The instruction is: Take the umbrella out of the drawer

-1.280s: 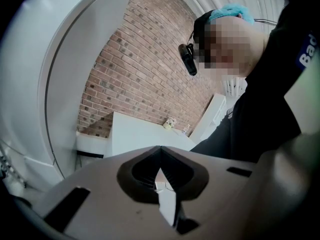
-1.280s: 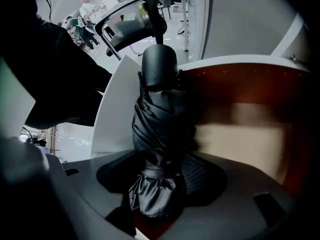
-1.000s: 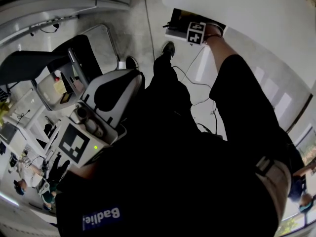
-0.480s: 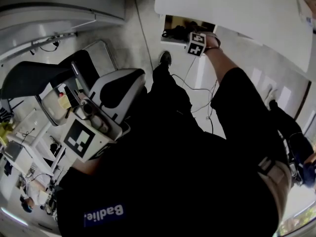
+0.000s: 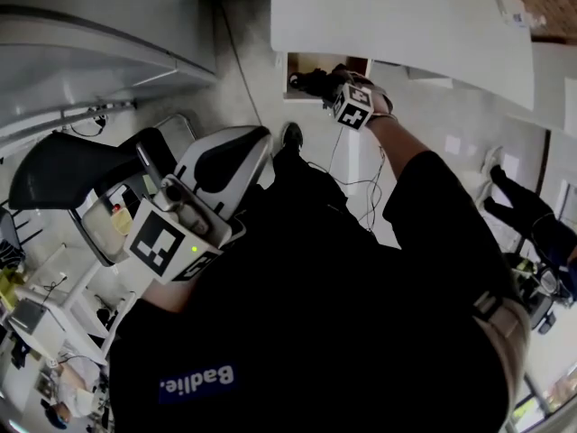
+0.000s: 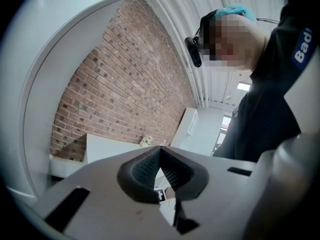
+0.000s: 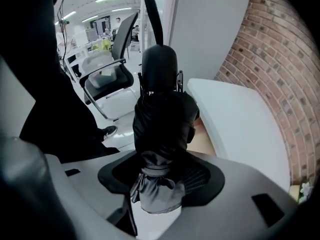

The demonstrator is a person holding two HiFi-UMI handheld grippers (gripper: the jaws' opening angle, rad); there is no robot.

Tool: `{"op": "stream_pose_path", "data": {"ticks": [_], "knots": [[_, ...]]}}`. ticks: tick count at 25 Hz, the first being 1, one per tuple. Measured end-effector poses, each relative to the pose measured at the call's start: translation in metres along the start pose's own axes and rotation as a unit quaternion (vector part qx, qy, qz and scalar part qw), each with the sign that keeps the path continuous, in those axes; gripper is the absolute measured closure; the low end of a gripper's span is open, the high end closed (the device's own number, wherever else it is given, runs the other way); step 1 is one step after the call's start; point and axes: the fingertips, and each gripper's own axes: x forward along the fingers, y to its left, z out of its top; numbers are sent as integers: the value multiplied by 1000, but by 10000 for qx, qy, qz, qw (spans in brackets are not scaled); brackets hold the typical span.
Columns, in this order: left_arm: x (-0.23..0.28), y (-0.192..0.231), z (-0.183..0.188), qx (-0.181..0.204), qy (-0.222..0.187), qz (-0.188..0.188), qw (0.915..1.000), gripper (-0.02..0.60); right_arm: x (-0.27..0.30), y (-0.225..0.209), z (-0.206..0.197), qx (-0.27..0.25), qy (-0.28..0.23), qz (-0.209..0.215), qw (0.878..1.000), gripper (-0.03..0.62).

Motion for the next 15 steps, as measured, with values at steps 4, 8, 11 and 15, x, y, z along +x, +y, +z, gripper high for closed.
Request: {"op": "stream_pose_path", "data": {"ticks": [4,8,11,15], "knots": [[-7,-9,7,106,-131,-222,9996,580,-29,1,7,476,-231,-266,9982,338],[-16,-14,20,203,-344,-375,9985,580,-62,-4,21,672,-464,-532,9952,338],[-22,-16,27,255,-480,-473,9974,580,-86,-12,28,728,-571,-747,9929,338],[-26,-18,35,318,-628,-591,9958,580,-120,-30,36,710,-646,-1074,9896,338]]}}
